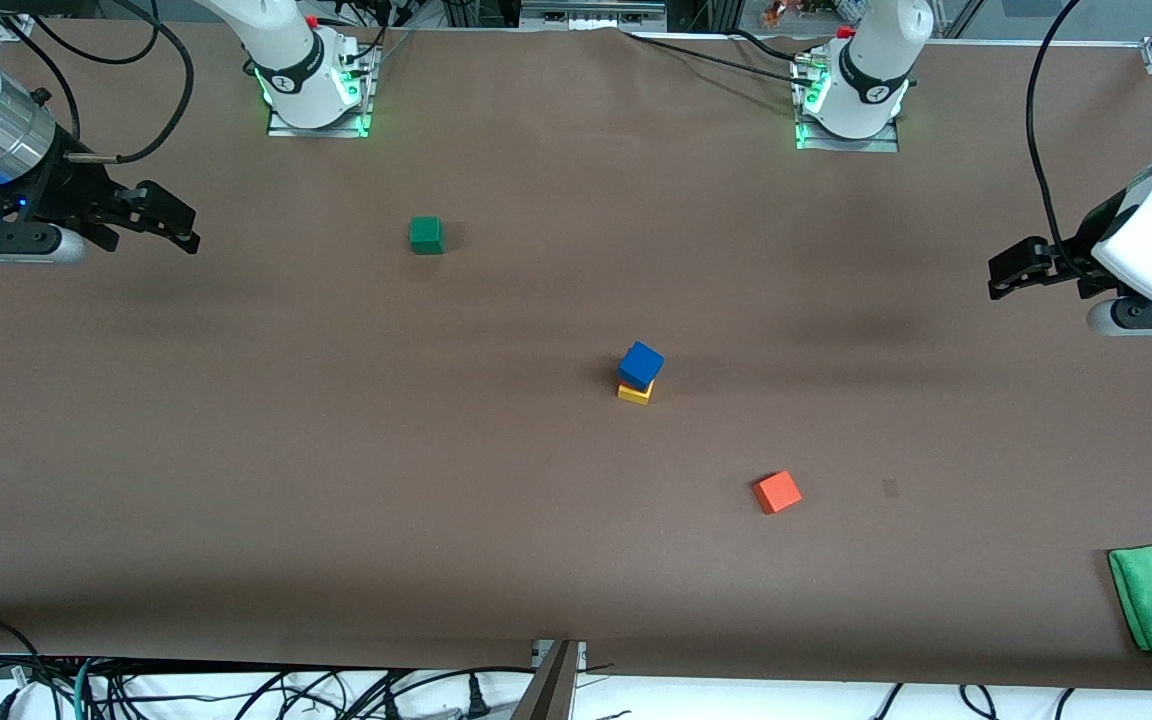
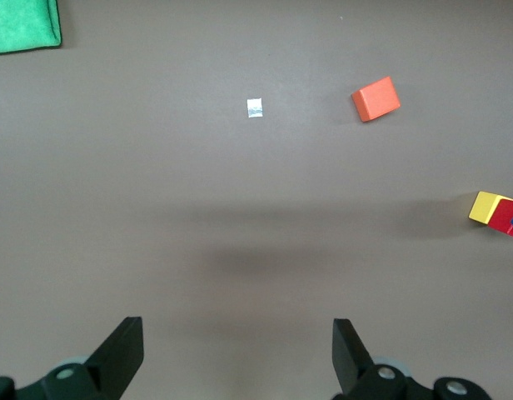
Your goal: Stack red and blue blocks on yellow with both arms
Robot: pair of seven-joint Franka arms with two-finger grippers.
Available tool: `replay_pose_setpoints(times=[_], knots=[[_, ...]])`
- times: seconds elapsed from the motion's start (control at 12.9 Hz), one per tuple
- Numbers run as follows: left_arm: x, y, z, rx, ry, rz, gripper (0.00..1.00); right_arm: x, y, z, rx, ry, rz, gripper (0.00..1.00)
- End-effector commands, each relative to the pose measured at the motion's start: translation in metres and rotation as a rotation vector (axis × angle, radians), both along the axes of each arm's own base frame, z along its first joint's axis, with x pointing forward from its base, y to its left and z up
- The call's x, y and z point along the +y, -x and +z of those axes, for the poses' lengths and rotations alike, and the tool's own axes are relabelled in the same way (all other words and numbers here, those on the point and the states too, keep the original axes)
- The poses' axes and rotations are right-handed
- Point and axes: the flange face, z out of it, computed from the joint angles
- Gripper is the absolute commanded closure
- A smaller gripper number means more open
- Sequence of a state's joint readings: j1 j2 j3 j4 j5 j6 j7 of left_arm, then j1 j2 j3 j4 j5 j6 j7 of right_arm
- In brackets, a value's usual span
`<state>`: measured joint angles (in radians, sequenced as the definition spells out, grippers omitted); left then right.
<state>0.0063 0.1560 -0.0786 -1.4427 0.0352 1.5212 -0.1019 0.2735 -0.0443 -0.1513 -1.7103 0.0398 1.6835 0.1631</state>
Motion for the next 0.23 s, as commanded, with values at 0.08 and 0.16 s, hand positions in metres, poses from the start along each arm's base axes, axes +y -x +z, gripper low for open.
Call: replay_pose_setpoints(times=[0.08,0.16], knots=[[0.0018,-0.0002,0.0046,-0.009,0.019,0.008,0.00,-0.0053,-0.0016,0.0139,-0.018,0.008,0.013,0.00],[0.0018,-0.0002,0.0046,-0.009,0.019,0.008,0.00,-0.0053,-0.0016,0.0146,-0.020,0.008,0.014,0.00]])
